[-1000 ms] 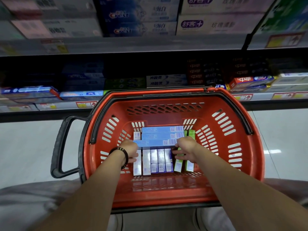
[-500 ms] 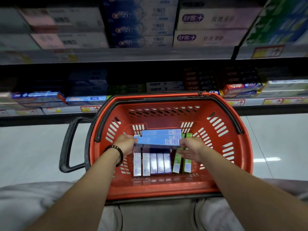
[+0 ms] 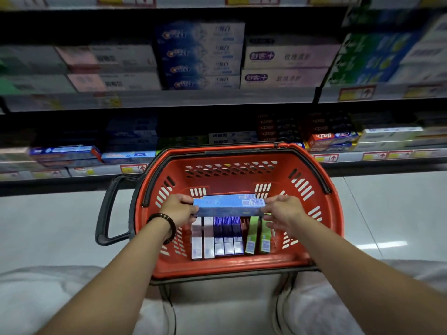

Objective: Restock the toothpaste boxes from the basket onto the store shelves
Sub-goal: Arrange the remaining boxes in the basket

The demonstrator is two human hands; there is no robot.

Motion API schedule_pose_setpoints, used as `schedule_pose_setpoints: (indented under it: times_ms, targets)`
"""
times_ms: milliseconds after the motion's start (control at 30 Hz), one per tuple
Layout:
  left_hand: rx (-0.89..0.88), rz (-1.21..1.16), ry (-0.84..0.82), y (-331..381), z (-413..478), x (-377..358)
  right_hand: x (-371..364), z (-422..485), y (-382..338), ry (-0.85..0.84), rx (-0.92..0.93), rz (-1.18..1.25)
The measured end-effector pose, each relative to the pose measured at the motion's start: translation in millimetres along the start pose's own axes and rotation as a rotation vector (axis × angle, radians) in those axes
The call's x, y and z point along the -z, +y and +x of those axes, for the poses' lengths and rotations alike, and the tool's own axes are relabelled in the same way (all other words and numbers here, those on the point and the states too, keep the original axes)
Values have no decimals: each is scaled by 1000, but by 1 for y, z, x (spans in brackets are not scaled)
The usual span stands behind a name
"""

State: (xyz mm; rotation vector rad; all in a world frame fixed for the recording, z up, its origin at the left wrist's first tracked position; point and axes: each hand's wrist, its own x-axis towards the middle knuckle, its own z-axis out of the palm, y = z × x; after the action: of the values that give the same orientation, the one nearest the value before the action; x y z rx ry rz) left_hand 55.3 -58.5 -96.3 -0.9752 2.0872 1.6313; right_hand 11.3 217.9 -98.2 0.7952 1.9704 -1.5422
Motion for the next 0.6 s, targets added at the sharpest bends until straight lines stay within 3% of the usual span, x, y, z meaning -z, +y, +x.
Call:
schedule_pose_setpoints:
  times_ms: [600]
  targets:
    - [-113,-48,-4,66,-64,42,25,-86,-79,-52,172,33]
